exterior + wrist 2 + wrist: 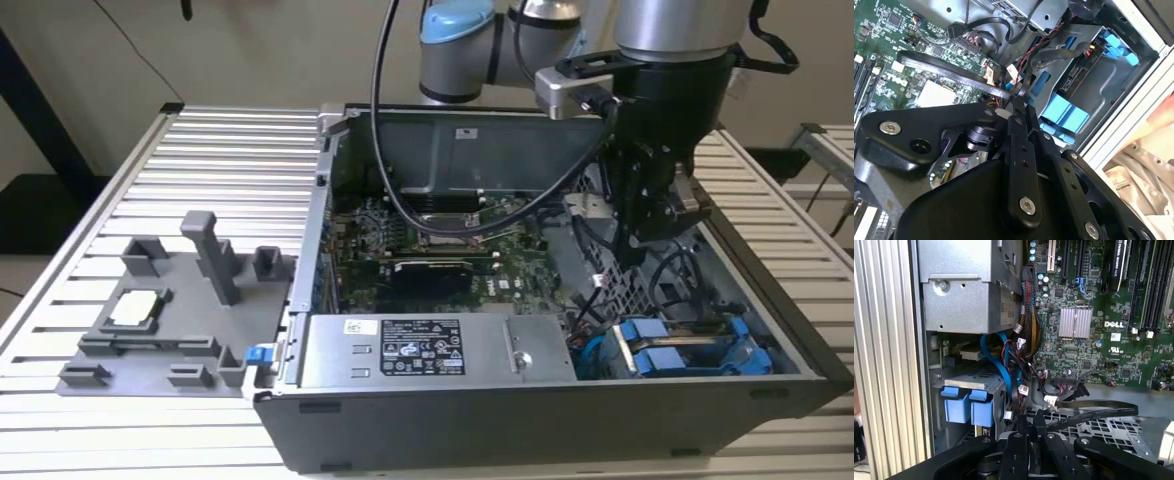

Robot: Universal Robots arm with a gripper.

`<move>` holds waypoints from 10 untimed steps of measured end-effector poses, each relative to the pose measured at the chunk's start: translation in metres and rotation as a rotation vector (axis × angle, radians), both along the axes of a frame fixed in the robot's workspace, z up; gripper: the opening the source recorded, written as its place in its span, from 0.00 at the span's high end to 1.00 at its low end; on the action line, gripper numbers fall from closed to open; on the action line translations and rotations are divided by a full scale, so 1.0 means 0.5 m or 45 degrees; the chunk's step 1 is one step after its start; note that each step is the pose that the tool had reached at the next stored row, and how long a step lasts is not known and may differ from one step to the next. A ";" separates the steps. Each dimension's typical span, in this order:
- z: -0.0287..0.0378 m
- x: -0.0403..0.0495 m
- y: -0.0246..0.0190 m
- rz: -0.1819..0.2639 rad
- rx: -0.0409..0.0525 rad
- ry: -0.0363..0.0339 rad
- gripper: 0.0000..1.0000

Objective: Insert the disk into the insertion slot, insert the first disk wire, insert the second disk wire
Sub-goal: 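Insert the second disk wire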

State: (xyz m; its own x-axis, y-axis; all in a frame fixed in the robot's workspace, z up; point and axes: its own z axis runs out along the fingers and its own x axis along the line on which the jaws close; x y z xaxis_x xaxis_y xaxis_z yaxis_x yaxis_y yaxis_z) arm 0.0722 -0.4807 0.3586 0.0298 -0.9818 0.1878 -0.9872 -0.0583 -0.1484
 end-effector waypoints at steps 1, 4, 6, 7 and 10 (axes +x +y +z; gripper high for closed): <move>0.000 0.001 -0.0005 0.000 0.000 0.0000 0.84; 0.000 0.010 -0.0078 0.000 0.000 0.0058 0.84; -0.001 0.018 -0.0134 0.000 0.000 0.0119 0.84; -0.001 0.022 -0.0167 0.000 0.000 0.0155 0.84; -0.001 0.032 -0.0293 0.000 0.000 0.0264 0.84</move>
